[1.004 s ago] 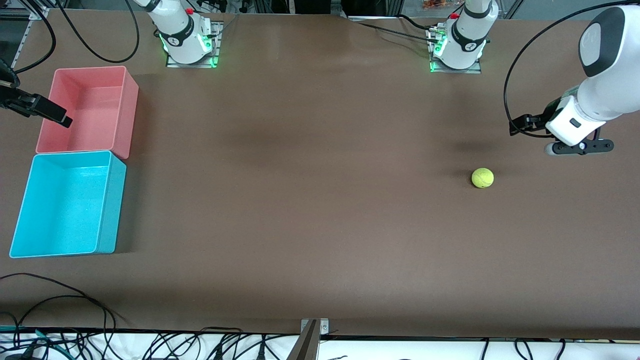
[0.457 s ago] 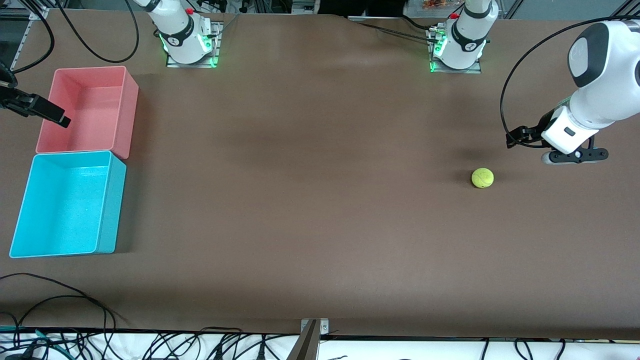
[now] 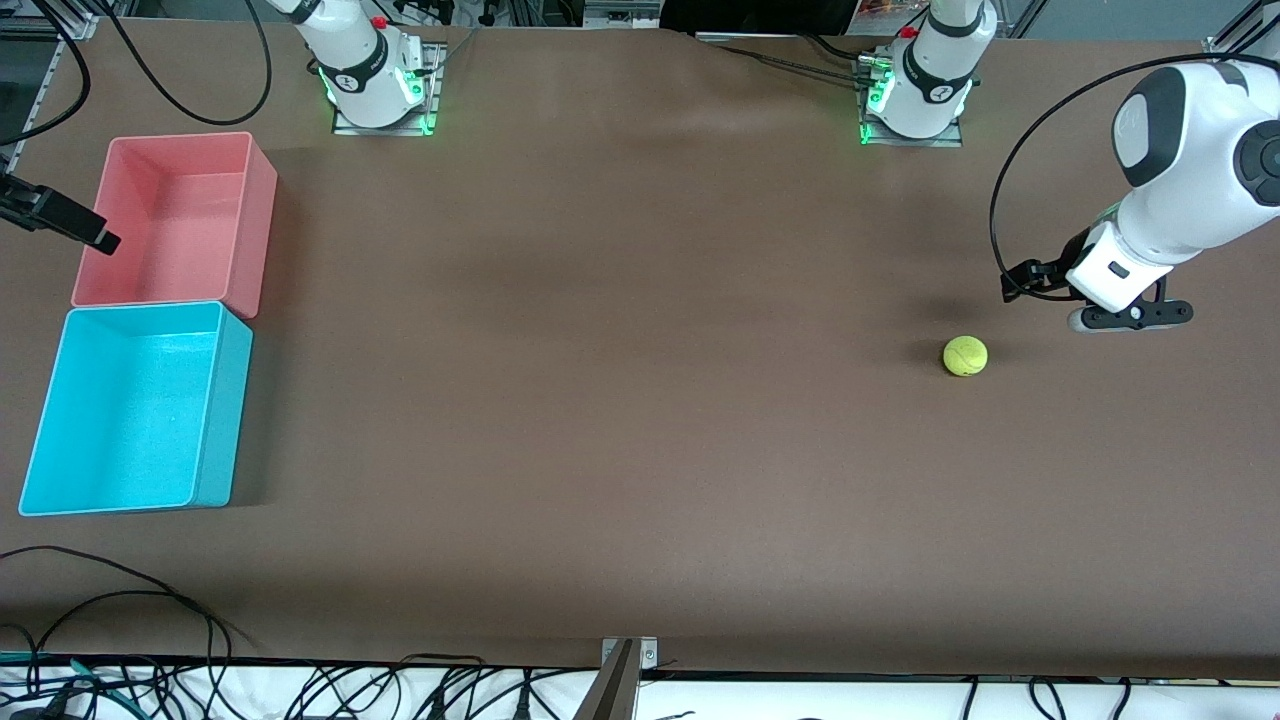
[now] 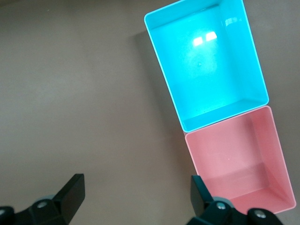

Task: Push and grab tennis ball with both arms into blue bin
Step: 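Move the left gripper down beside the tennis ball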

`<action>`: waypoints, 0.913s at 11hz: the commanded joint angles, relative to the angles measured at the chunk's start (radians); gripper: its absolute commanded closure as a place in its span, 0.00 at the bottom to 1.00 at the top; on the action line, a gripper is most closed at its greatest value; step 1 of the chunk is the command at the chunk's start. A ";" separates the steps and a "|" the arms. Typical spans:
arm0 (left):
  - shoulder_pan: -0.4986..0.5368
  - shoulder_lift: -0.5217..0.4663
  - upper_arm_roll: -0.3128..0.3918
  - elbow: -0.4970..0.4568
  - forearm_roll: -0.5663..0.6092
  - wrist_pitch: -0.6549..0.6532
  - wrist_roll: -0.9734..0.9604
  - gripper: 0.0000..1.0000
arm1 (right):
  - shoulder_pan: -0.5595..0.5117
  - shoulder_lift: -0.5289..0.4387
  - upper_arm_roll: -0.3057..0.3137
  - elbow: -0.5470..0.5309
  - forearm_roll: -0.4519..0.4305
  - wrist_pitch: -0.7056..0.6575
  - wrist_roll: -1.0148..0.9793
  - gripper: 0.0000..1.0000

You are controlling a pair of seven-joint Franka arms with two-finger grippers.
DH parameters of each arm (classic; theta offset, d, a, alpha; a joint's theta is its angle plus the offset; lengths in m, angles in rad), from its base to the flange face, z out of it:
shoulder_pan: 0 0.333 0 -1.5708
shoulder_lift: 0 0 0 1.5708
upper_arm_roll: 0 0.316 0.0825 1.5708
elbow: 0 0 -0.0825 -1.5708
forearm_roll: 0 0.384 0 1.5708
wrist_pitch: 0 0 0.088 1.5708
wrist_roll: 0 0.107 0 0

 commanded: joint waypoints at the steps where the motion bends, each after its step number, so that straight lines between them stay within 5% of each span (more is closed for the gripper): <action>1: 0.018 -0.014 -0.006 -0.054 0.015 0.075 0.009 0.00 | 0.001 0.007 0.000 0.025 -0.002 -0.012 -0.007 0.00; 5: 0.018 0.040 -0.006 -0.124 0.026 0.262 0.014 0.00 | 0.003 0.007 0.000 0.024 -0.001 -0.017 -0.008 0.00; 10: 0.017 0.102 -0.006 -0.123 0.026 0.308 0.015 0.00 | 0.005 0.007 0.002 0.025 -0.001 -0.012 -0.008 0.00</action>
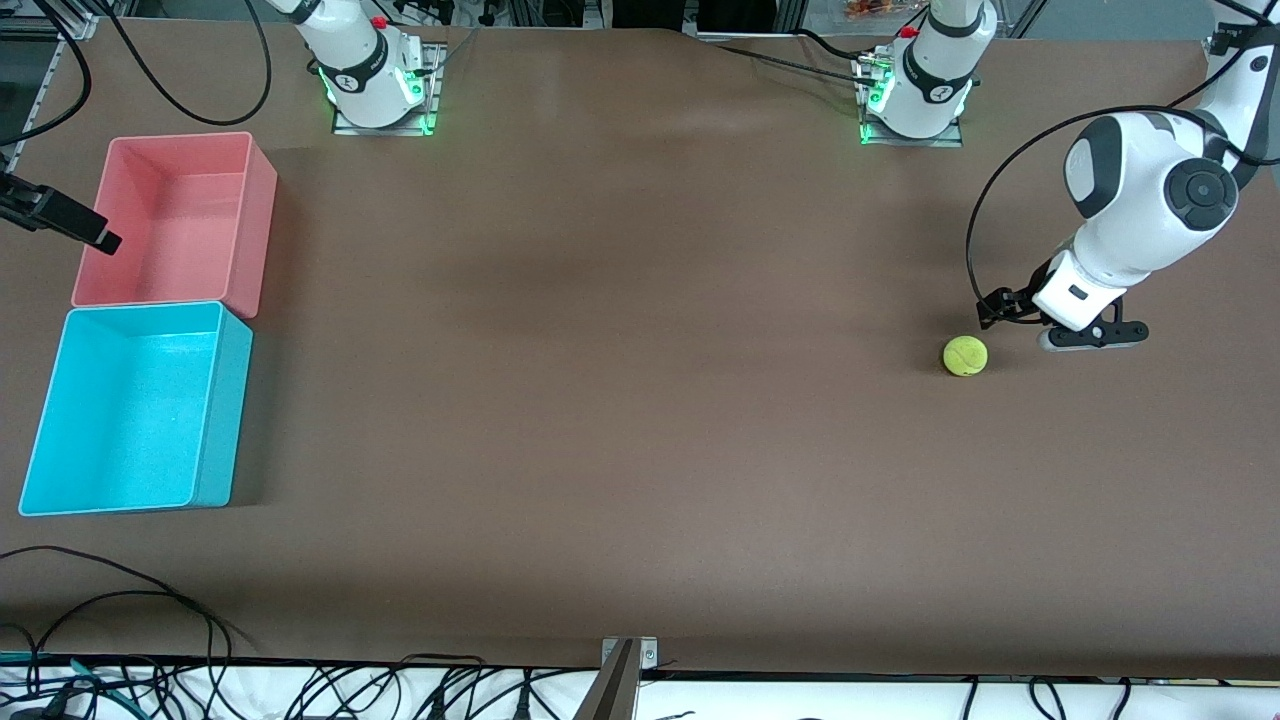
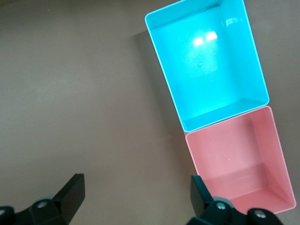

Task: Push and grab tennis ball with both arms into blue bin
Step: 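Lower the left gripper behind the tennis ball, fingers closed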

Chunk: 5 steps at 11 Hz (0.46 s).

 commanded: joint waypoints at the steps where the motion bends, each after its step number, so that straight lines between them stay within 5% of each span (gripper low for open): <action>1: 0.007 0.020 -0.004 0.005 0.027 0.016 0.022 0.11 | 0.004 0.007 0.001 0.024 -0.001 -0.011 -0.008 0.00; 2: 0.008 0.023 -0.003 0.005 0.027 0.016 0.110 0.48 | 0.004 0.007 0.004 0.024 -0.001 -0.013 -0.008 0.00; 3: 0.011 0.030 -0.003 0.005 0.026 0.013 0.263 0.75 | 0.006 0.007 0.006 0.024 -0.001 -0.018 -0.008 0.00; 4: 0.025 0.035 -0.001 0.006 0.026 0.013 0.363 0.94 | 0.007 0.005 0.009 0.024 -0.001 -0.021 -0.009 0.00; 5: 0.030 0.039 -0.001 0.006 0.026 0.013 0.393 1.00 | 0.007 0.004 0.009 0.024 0.005 -0.025 -0.009 0.00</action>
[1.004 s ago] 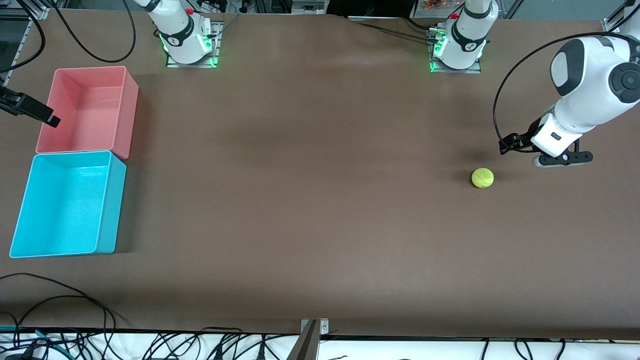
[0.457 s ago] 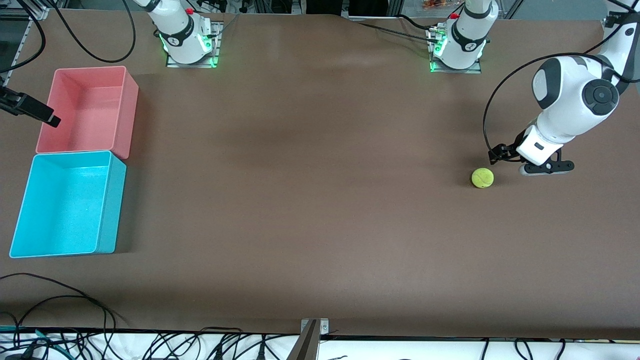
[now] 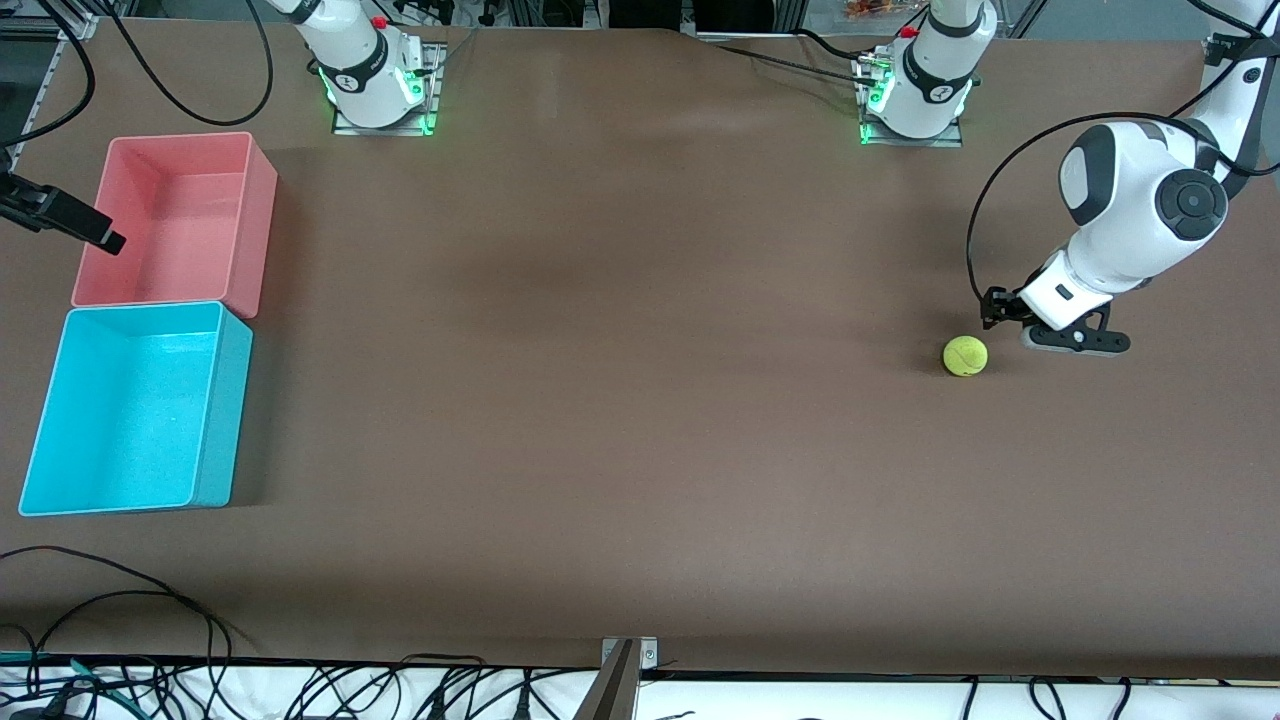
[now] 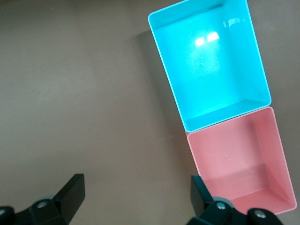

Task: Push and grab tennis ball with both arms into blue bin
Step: 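Lower the left gripper behind the tennis ball, fingers closed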

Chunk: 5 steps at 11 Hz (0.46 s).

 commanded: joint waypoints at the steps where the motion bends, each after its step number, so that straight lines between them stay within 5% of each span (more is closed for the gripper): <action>1: 0.027 0.019 -0.002 0.006 0.022 0.002 0.185 1.00 | 0.006 -0.002 0.003 0.024 0.010 -0.034 -0.009 0.00; 5: 0.065 0.049 -0.001 0.015 0.006 0.039 0.707 1.00 | 0.003 0.004 0.045 0.056 0.009 -0.068 -0.041 0.00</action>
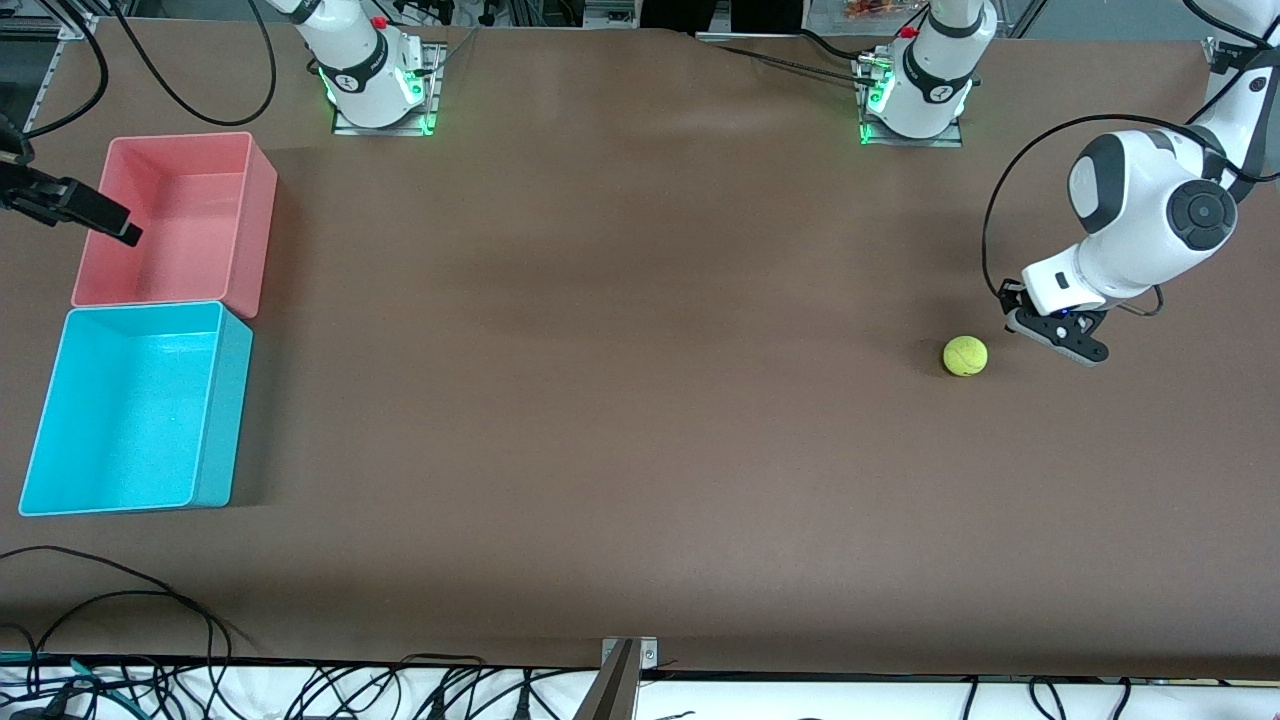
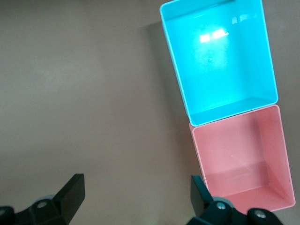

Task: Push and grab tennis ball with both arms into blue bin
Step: 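Lower the left gripper behind the tennis ball, fingers closed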

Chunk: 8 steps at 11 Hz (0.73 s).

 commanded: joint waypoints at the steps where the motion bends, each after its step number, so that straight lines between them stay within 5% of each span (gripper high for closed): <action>1: 0.023 0.029 -0.003 0.017 0.004 0.024 0.364 1.00 | 0.000 0.006 0.013 0.046 0.009 -0.034 -0.038 0.00; 8: 0.060 0.192 -0.002 0.064 0.001 0.125 0.932 1.00 | 0.000 0.013 0.038 0.044 0.024 -0.045 -0.042 0.00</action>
